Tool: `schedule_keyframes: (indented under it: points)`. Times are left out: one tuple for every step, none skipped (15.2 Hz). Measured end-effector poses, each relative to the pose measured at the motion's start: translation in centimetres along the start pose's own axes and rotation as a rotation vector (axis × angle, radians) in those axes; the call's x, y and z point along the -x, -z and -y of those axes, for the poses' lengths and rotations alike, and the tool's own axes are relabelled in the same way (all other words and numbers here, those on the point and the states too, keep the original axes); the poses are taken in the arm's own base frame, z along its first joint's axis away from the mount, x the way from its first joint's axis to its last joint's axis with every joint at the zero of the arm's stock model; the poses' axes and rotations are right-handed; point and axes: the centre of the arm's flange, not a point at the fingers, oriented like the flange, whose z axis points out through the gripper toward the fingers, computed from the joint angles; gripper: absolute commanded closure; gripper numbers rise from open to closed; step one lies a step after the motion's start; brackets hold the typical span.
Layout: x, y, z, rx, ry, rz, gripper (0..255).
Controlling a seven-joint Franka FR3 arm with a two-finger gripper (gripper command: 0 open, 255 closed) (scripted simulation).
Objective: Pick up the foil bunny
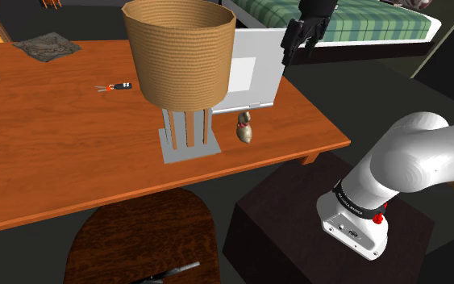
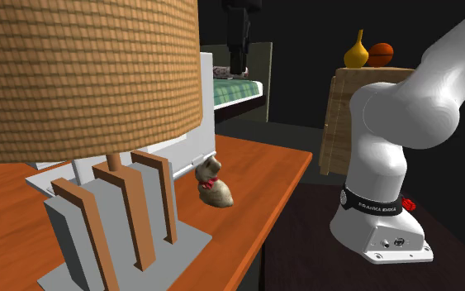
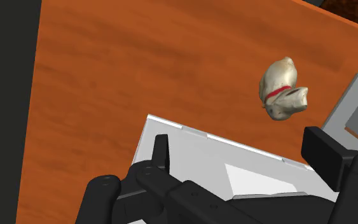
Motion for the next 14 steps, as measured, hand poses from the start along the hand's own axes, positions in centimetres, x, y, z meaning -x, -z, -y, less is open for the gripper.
schedule_keyframes:
  points:
    - [0.0, 0.0, 0.0, 0.0, 0.0, 0.0, 0]
    - [-0.3, -0.5, 0.3, -0.001, -0.008, 0.008, 0]
    - [-0.6, -1.1, 0.9, -0.003, -0.021, 0.021, 0]
    - [-1.1, -2.2, 1.8, -0.004, -0.036, 0.036, 0]
    - [-1.7, -3.0, 2.6, -0.006, -0.054, 0.052, 0]
    - [-2.0, -4.1, 3.4, -0.009, -0.072, 0.069, 0]
    - [-2.8, -5.2, 3.9, -0.011, -0.09, 0.086, 0]
    - [-3.4, -6.0, 4.6, -0.013, -0.108, 0.103, 0]
    - [-3.9, -7.1, 5.5, -0.015, -0.126, 0.12, 0]
    - [-4.3, -8.0, 6.2, -0.018, -0.145, 0.137, 0]
    - [-4.7, -9.0, 7.0, -0.02, -0.162, 0.155, 0]
    - [-5.1, -10.1, 7.7, -0.022, -0.181, 0.172, 0]
    - [-5.8, -11.1, 8.6, -0.024, -0.199, 0.189, 0]
    - [-6.4, -11.9, 9.2, -0.027, -0.219, 0.205, 0]
